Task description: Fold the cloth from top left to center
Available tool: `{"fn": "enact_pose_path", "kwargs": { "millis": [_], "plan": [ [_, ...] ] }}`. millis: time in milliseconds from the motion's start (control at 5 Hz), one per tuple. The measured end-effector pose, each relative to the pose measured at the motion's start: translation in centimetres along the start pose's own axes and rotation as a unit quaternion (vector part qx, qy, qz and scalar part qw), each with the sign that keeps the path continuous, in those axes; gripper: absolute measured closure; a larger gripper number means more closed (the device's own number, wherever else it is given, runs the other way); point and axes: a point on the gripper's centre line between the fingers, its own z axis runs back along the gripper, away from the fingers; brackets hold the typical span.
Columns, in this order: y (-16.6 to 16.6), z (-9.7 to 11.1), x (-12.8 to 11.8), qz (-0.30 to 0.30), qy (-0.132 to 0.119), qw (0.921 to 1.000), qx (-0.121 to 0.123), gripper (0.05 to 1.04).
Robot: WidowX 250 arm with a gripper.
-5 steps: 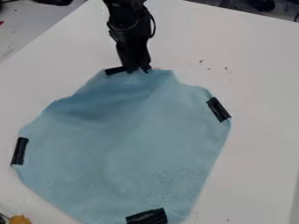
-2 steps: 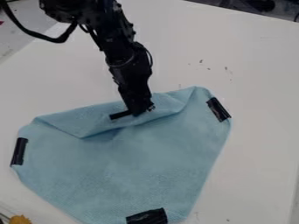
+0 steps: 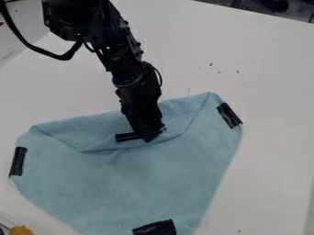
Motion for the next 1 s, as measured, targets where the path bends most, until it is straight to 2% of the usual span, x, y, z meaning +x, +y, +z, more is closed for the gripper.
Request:
{"fn": "enact_pose_path", "kwargs": {
  "millis": [200, 400, 600, 800, 1000],
  "plan": [
    [-2.2, -0.3, -1.3, 0.015, 0.019, 0.9997, -0.008, 0.271],
    [-3.7, -0.2, -2.0, 0.022, 0.019, 0.9996, 0.003, 0.077],
    [-5.0, 0.6, -1.8, 0.011, 0.007, 0.9993, 0.036, 0.079],
    [-4.3, 1.2, -0.6, -0.032, -0.015, 0.9942, 0.102, 0.083],
    [-3.3, 2.4, 1.4, -0.049, -0.029, 0.9869, 0.151, 0.083]
  ]
}}
